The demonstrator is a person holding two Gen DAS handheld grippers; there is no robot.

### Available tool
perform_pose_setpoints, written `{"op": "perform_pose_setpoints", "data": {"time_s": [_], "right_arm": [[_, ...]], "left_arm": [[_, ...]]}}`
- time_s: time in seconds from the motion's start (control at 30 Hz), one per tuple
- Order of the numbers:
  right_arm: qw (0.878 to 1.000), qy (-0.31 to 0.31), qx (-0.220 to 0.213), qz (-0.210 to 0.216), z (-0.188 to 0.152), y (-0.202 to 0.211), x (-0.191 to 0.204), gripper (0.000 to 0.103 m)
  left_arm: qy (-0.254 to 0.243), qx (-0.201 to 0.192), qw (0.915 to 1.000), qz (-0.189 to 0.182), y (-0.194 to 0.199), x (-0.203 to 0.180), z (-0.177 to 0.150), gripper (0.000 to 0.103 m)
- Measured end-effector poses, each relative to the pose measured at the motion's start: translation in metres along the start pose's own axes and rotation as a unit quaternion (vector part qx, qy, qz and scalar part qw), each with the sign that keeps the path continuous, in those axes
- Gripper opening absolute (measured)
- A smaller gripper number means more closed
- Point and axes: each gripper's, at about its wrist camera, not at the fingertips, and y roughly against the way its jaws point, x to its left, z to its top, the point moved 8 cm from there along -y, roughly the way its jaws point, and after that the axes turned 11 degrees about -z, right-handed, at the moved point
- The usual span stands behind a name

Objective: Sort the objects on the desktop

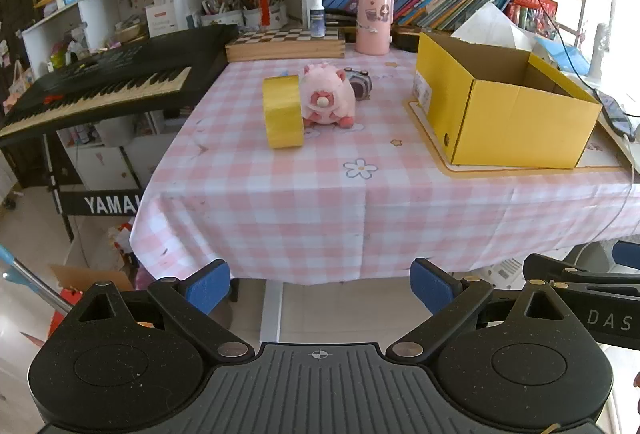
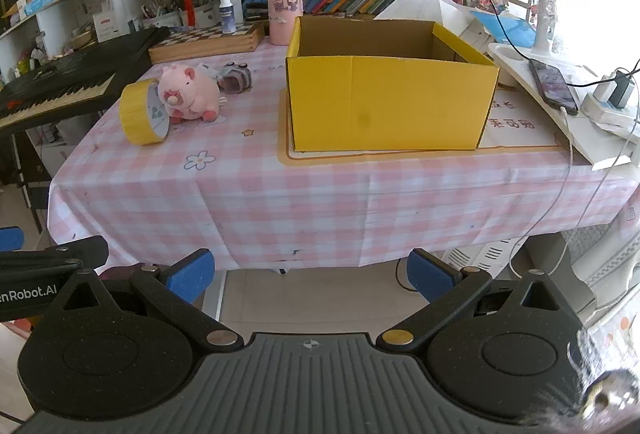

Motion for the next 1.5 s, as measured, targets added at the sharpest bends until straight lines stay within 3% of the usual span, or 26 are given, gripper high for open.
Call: {"op": "perform_pose_setpoints", "data": {"time_s": [0.67,1.5], "right_arm": [[1.0,0.001,0.003,-0.005,0.001,-0.005,0.0,0.103],[0.999,0.008,-0.034,-0.007,0.014,0.0,-0.002,0.103]], "left_arm": [[-0.01,0.009,0.9999,-0.006,-0.006,0.0,0.001,0.098],[-0.011,-0.009,0.9999,0.0,0.0,0.0,0.008,0.098]]}}
